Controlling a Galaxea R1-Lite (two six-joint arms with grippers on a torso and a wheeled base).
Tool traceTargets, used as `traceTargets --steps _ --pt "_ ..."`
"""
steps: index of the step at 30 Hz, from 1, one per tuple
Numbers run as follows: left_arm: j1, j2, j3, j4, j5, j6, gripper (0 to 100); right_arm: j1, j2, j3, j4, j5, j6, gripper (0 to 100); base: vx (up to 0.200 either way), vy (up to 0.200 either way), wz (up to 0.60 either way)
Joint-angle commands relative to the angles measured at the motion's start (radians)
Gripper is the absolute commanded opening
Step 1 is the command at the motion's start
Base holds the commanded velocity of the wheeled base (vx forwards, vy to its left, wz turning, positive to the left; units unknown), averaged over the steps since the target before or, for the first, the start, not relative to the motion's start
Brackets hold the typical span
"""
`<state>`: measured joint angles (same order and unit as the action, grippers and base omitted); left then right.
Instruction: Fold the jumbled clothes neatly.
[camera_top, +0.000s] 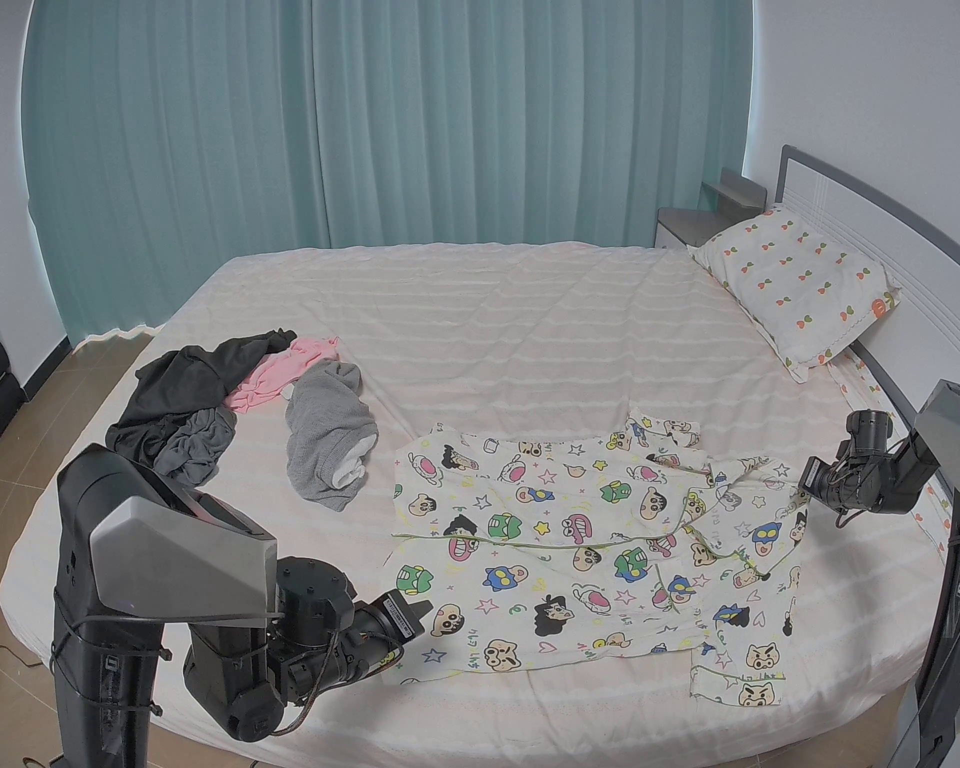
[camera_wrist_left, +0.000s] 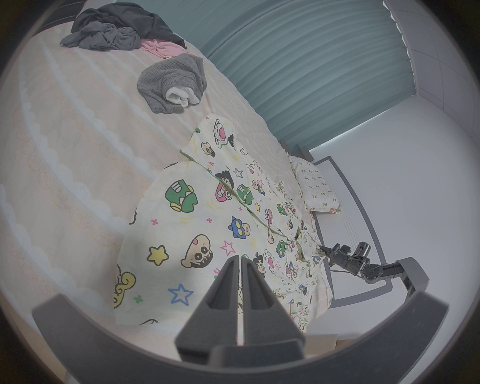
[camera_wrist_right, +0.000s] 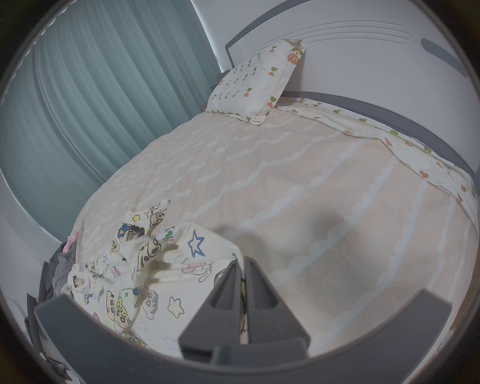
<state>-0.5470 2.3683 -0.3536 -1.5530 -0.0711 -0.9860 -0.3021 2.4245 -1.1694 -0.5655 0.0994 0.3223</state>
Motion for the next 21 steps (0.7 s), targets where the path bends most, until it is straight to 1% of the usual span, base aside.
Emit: traceTargets --steps 1,8,15,17,21 --pt "-0.001 0.000 -0.002 -0.018 -0.001 0.000 0 -0.003 0.011 -0.027 0.016 0.002 -0.008 100 0.000 0.000 0.00" --pt "0.001 0.000 -0.002 -0.018 0.001 0.000 0 -0.003 -0.002 -0.029 0.013 0.003 -0.006 100 0.000 0.000 0.00" --pt "-0.001 0.000 -0.001 -0.018 -0.001 0.000 0 -0.002 -0.077 0.004 0.010 0.014 0.007 100 0.000 0.000 0.00" --pt "0.001 -0.001 -0.001 -0.018 0.001 -0.002 0 0.035 -0.120 0.040 0.010 0.019 0.027 100 0.000 0.000 0.00" --pt "0.001 -0.001 -0.001 -0.018 0.001 0.000 0 0.081 -0.136 0.037 0.018 0.026 0.064 100 0.000 0.000 0.00"
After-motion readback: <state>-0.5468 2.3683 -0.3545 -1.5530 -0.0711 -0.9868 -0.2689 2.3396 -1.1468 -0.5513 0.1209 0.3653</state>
